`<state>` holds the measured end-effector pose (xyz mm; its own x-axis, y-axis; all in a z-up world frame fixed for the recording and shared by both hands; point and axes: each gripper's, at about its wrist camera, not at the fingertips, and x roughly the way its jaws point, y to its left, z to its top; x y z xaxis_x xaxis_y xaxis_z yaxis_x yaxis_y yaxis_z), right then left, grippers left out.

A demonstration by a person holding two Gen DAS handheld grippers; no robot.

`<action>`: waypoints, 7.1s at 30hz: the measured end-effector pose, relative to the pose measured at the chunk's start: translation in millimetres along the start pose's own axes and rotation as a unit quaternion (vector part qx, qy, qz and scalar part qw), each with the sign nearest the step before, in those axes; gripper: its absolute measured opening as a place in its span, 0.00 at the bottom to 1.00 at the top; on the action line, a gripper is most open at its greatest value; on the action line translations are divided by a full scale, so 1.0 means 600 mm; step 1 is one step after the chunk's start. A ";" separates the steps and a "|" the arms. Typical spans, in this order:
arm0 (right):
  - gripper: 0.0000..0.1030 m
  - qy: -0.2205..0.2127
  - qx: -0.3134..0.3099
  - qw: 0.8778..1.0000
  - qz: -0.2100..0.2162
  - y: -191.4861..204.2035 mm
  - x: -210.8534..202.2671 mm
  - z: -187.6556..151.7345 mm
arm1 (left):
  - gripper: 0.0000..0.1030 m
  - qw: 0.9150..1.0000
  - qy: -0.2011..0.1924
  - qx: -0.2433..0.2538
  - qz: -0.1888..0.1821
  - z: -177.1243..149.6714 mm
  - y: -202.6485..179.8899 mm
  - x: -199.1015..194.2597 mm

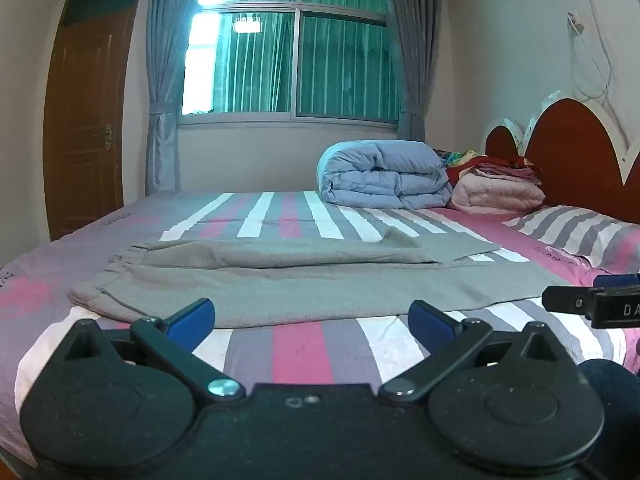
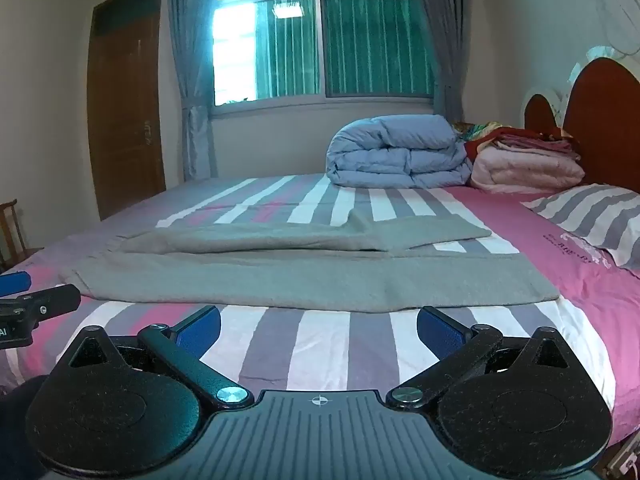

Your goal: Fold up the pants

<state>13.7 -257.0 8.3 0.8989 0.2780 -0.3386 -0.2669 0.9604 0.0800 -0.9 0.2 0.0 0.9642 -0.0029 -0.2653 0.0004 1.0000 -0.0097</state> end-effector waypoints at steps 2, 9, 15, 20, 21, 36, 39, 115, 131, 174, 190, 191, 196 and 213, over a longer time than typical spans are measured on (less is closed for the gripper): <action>1.00 -0.004 0.001 1.000 0.000 0.000 0.000 -0.001 | 0.94 1.000 0.001 0.002 0.000 0.000 0.000 -0.001; 1.00 -0.001 0.003 1.000 0.001 -0.003 0.001 -0.002 | 0.94 1.000 0.007 0.004 0.001 -0.001 0.004 0.002; 1.00 0.000 0.004 1.000 0.000 -0.003 -0.005 0.000 | 0.94 1.000 0.009 0.005 0.001 -0.009 0.000 0.005; 1.00 0.001 0.007 1.000 -0.001 -0.010 0.001 -0.014 | 0.94 1.000 0.013 0.004 0.003 -0.004 -0.004 0.010; 1.00 0.002 0.010 1.000 -0.002 -0.010 0.000 -0.011 | 0.94 1.000 0.013 0.003 0.002 -0.004 -0.003 0.010; 1.00 0.006 0.011 1.000 -0.003 -0.012 -0.001 -0.009 | 0.94 1.000 0.016 0.003 0.003 -0.008 -0.004 0.012; 1.00 0.007 0.011 1.000 -0.003 -0.011 -0.001 -0.008 | 0.94 1.000 0.016 0.003 0.003 -0.008 -0.004 0.012; 1.00 -0.003 -0.007 0.998 0.066 -0.036 0.069 0.070 | 0.94 0.998 0.066 -0.009 0.022 0.032 0.100 0.095; 1.00 0.026 -0.103 0.985 0.133 0.028 0.389 0.250 | 0.87 0.988 0.145 0.040 0.043 0.147 0.381 0.376; 0.03 0.076 -0.266 0.928 0.248 0.208 0.676 0.289 | 0.08 0.988 0.062 0.099 -0.098 0.204 0.612 0.495; 0.62 0.119 -0.215 0.952 0.182 0.198 0.408 0.034 | 0.36 0.988 0.156 0.001 0.021 0.047 0.531 0.266; 0.65 0.109 -0.183 0.959 0.185 0.186 0.393 0.040 | 0.40 0.988 0.151 -0.030 0.027 0.051 0.534 0.252; 0.65 0.101 -0.064 0.978 0.169 0.149 0.380 0.071 | 0.50 0.969 0.143 -0.200 0.011 0.061 0.544 0.217; 0.16 0.251 0.291 0.919 0.084 0.056 0.580 0.103 | 0.16 0.879 0.181 -0.441 -0.011 0.011 0.600 0.335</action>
<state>339.2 -127.1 -49.1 0.5490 0.5198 -0.6545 -0.0240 0.7925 0.6094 194.6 360.0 -50.4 0.8192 -0.1845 -0.5430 -0.3412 0.6043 -0.7200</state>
